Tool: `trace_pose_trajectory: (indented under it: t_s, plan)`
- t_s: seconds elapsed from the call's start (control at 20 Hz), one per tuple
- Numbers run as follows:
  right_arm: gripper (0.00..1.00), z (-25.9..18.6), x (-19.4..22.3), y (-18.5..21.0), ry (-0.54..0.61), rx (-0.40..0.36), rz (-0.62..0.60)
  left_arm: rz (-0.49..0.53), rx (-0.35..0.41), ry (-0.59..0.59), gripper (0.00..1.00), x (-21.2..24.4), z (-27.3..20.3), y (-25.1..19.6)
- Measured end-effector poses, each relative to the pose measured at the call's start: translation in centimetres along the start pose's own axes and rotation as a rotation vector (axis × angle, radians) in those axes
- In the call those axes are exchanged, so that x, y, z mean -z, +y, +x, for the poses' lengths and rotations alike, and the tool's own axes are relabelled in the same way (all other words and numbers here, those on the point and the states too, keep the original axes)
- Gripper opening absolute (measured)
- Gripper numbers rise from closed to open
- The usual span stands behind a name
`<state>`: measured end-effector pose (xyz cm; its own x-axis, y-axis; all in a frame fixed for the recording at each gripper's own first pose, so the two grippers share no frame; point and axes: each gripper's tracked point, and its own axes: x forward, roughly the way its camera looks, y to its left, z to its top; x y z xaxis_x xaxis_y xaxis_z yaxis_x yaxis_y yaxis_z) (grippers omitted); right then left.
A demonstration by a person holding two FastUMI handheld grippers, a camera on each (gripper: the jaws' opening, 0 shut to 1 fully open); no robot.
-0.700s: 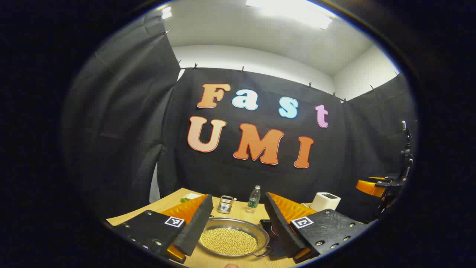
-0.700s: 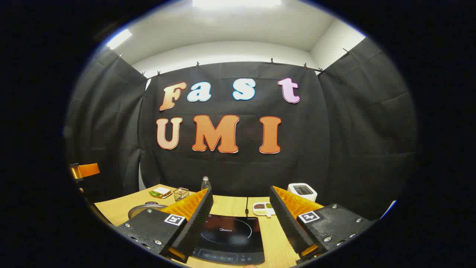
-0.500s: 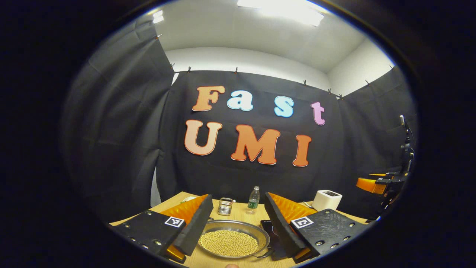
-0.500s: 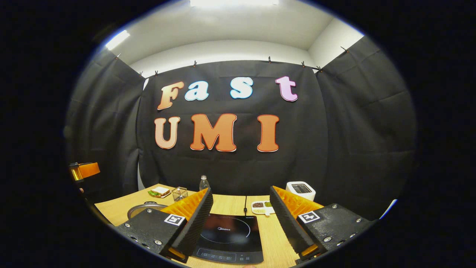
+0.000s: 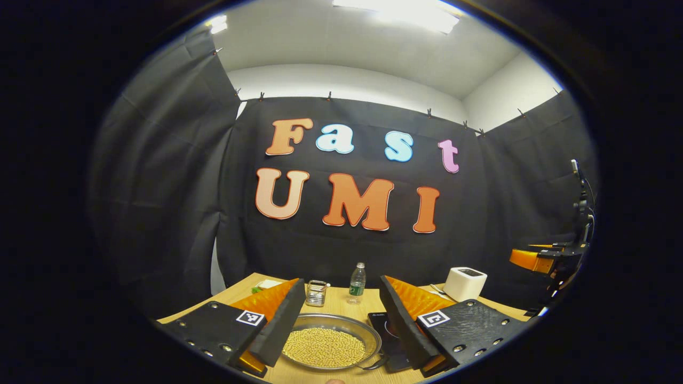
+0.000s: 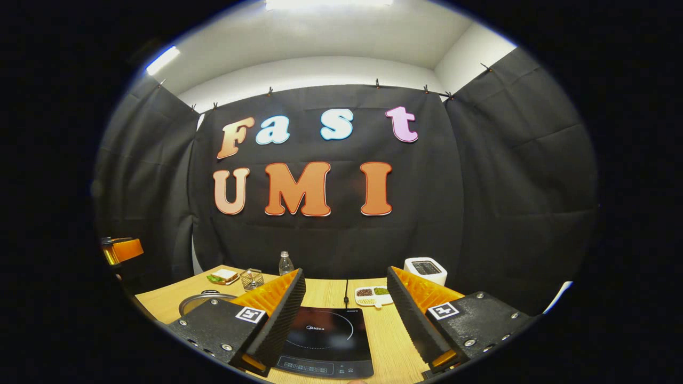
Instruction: First push the handle of the pot to place it horizontally, then grasp the pot with both hands and set it on the induction cooktop.
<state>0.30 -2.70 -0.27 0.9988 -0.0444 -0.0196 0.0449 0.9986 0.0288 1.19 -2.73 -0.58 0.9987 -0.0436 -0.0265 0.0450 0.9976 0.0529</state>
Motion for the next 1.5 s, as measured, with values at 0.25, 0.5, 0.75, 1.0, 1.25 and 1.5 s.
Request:
trace_pose_trajectory:
  t_s: [0.25,0.5,0.75,1.0,1.25,1.5]
  plan:
    - [0.95,-0.1,0.0,-0.5,-0.004,0.011,-0.004,0.003,0.001,0.000,0.89,-0.1,0.2,-0.1]
    - [0.95,-0.1,0.0,-1.1,-0.004,0.015,0.009,-0.006,0.010,0.008,0.88,0.1,0.3,-0.2]
    - [0.95,-0.1,0.3,-1.5,0.002,0.020,0.015,-0.005,0.050,0.026,0.93,0.7,0.8,-1.3]
    - [0.95,0.0,0.9,-1.3,0.017,0.008,0.018,-0.003,0.070,0.065,0.36,2.3,1.0,-2.3]
    - [0.95,0.1,1.6,-1.8,0.030,0.017,0.013,-0.048,0.109,0.063,0.07,2.9,1.2,-2.6]
    - [0.95,0.1,2.1,-2.3,0.028,0.029,0.015,-0.091,0.129,0.142,0.02,6.6,0.1,-2.1]
